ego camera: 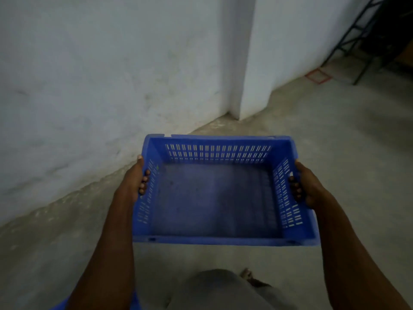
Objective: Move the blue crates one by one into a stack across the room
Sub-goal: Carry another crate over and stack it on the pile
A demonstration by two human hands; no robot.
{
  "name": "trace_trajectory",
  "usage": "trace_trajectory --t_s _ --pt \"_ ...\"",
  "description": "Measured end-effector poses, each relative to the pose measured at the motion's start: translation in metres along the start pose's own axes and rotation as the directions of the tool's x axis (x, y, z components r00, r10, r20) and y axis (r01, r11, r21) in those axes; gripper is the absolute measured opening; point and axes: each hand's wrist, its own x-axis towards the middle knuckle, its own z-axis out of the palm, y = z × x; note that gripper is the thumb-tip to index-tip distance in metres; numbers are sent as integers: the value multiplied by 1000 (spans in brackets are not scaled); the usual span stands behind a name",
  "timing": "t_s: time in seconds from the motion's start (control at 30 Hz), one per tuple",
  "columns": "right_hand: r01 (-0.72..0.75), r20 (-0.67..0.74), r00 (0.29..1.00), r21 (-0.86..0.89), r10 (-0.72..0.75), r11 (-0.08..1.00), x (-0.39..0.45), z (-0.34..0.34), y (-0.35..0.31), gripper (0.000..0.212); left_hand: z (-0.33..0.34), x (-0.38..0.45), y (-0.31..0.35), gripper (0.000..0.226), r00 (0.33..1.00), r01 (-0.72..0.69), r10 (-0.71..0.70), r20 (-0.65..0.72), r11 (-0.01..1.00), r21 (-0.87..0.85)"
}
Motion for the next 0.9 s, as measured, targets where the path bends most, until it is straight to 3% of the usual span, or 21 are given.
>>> trace_trajectory --t_s 0.37,0.63,0.9 --pt "-4 -307 945 334 113 943 9 -271 19 59 341 23 105 61 932 -122 20 362 958 261" --pt "72 -437 879 520 192 851 46 -415 17 59 588 49 170 57 807 -224 -32 590 907 355" --pt "186 -607 736 607 300 772 62 -557 -13 60 834 22 243 57 684 -360 -66 727 836 414"
